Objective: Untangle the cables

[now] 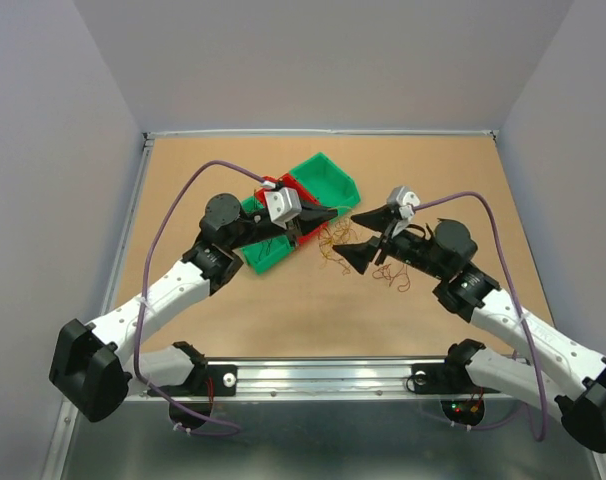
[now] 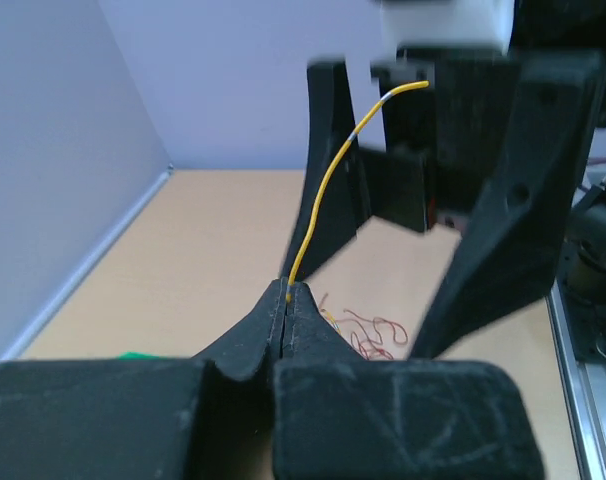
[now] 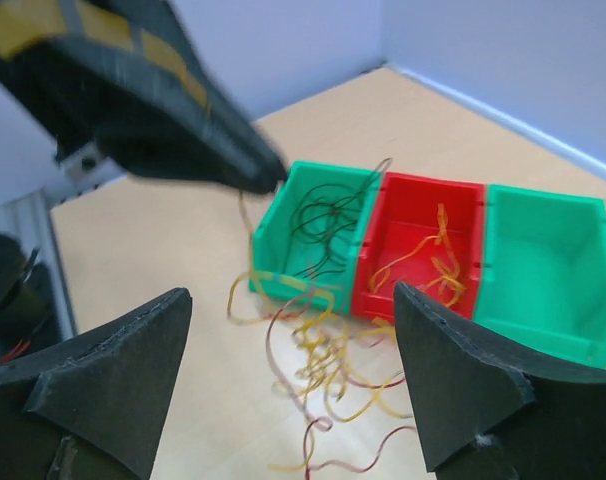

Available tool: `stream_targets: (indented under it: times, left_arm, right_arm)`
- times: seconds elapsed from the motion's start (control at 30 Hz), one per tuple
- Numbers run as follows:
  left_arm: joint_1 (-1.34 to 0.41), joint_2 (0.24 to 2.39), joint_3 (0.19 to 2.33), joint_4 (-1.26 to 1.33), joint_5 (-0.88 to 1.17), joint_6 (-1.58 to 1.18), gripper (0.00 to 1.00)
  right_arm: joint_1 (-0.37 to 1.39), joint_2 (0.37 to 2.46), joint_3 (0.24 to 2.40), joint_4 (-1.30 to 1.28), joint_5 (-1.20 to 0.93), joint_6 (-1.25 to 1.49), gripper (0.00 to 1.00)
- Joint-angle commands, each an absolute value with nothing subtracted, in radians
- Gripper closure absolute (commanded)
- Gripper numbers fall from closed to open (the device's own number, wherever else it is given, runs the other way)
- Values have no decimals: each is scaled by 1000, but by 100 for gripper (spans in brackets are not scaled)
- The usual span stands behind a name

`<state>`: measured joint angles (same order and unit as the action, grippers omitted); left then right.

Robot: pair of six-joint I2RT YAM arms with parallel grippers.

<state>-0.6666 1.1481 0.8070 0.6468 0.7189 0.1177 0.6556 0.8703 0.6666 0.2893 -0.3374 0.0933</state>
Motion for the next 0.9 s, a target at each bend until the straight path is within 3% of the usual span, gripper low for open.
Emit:
stream_targets:
  times: [0.0,0.27,0.47,0.7,0.87]
  left_arm:
    - [-672,1097,899,641,698,98,100]
    - [-673,1146,1092,615,703,28,100]
    - [-673,1195,1262,611,655,-93,100]
    - [-675,1178,1281,678,548,-150,100]
    - [-675,1152,1253,695,453,-135,100]
  right_arm:
    - [658,945,684,354,-526,40,12]
    - [658,1221,816,408,-549,46,11]
    - [658,1357,881,492,-583,78,17]
    - [660,1272,778,690,-629,114,13]
    - [660,1155,687,692,-532,92,9]
